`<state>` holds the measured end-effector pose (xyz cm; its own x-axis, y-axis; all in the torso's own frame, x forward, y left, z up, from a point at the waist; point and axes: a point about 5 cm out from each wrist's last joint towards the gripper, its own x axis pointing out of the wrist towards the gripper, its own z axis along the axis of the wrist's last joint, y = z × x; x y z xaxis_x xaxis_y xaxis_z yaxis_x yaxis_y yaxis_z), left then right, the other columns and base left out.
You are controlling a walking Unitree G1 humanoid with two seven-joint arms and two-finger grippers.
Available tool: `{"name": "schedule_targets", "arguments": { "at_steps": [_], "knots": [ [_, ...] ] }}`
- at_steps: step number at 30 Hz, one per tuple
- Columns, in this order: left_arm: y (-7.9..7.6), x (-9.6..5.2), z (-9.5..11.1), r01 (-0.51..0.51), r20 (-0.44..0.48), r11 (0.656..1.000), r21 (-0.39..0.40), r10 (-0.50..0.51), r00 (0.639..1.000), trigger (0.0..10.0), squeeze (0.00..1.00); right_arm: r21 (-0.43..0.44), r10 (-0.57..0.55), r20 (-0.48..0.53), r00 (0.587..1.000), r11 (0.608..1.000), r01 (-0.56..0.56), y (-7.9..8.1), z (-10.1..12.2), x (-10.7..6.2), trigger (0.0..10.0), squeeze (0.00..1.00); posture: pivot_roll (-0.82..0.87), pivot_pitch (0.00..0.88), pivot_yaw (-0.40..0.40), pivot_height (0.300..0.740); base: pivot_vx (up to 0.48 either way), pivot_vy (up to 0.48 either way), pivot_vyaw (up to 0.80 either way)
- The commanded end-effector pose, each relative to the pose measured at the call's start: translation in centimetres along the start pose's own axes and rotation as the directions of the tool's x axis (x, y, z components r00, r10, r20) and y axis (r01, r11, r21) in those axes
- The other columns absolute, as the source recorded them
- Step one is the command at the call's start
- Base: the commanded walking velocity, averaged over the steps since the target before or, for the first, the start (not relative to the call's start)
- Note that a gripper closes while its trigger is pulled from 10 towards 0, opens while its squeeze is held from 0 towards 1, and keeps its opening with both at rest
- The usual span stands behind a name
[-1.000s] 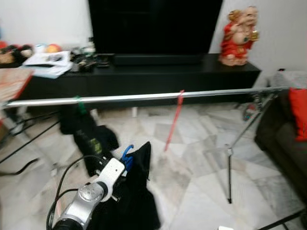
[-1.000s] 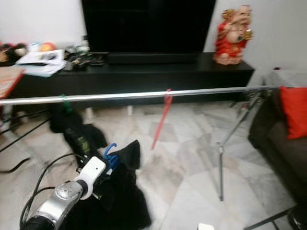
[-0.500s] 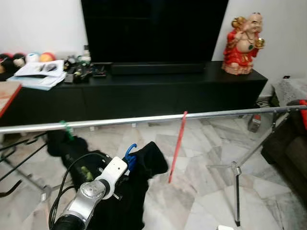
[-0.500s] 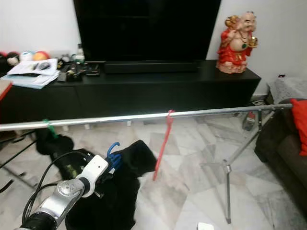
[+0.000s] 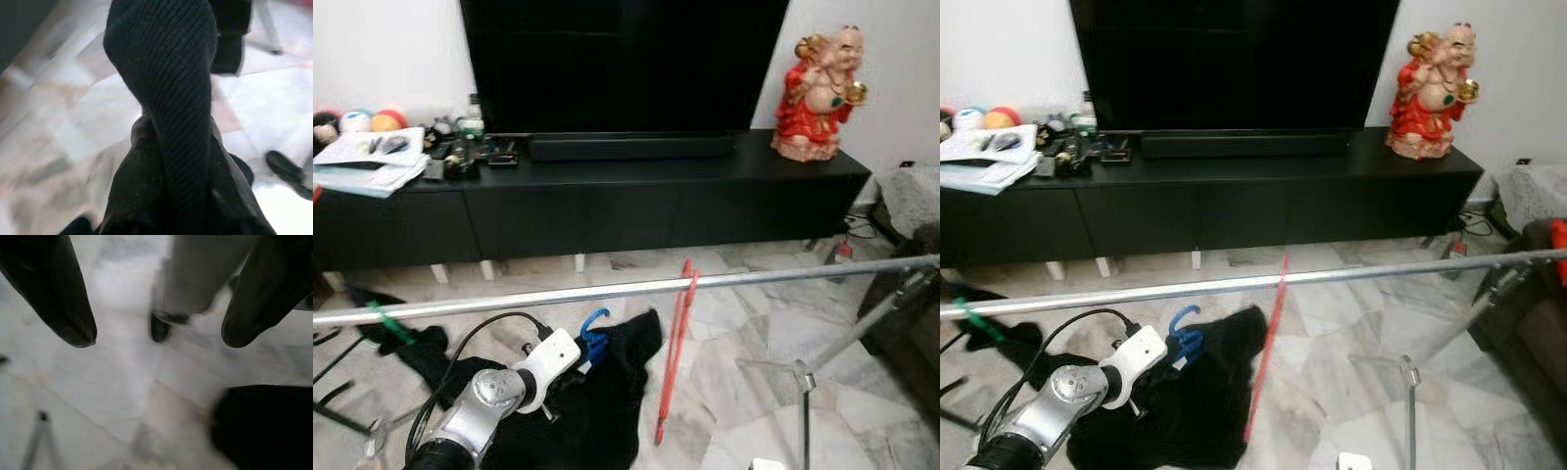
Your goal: Hang hanger
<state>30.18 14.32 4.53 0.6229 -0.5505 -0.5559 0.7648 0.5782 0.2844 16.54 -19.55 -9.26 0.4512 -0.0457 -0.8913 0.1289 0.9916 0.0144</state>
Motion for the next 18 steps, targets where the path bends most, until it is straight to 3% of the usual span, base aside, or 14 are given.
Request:
{"name": "schedule_targets", "arguments": {
  "at_steps": [1, 6, 10, 15, 18],
  "knots": [
    [0.3, -0.5, 0.6, -0.002, 0.038, 0.998, 0.064, 0.000, 0.999, 10.0, 0.00, -0.007, 0.009, -0.001, 1.000, 1.000, -0.009, 0.7, -0.1, 0.1, 10.0, 0.00, 0.09, 0.000, -0.071, 0.740, 0.000, 0.000, 0.00],
    [1.5, -1.0, 2.2, -0.100, 0.150, 0.994, 0.036, 0.094, 0.984, 10.0, 0.00, -0.020, 0.027, -0.010, 1.000, 0.999, -0.027, 2.5, -0.6, 0.1, 10.0, 0.00, 0.08, 0.000, -0.075, 0.740, 0.000, 0.000, 0.00],
    [2.1, -1.4, 3.1, -0.147, 0.231, 0.988, -0.045, 0.153, 0.961, 10.0, 0.00, -0.033, 0.044, -0.022, 0.999, 0.998, -0.045, 3.9, -1.3, 0.1, 10.0, 0.00, 0.09, 0.000, -0.081, 0.740, 0.000, 0.000, 0.00],
    [2.0, -1.4, 3.1, -0.150, 0.231, 0.988, -0.044, 0.156, 0.961, 10.0, 0.00, -0.047, 0.052, -0.031, 0.998, 0.997, -0.053, 4.5, -1.7, 0.1, 10.0, 0.00, 0.09, 0.000, -0.085, 0.740, 0.000, 0.000, 0.00],
    [2.1, -1.3, 3.4, -0.175, 0.240, 0.981, -0.085, 0.190, 0.952, 10.0, 0.00, -0.055, 0.050, -0.033, 0.998, 0.997, -0.052, 4.4, -1.7, 0.1, 10.0, 0.00, 0.09, 0.000, -0.087, 0.740, 0.000, 0.000, 0.00]
  ]
}}
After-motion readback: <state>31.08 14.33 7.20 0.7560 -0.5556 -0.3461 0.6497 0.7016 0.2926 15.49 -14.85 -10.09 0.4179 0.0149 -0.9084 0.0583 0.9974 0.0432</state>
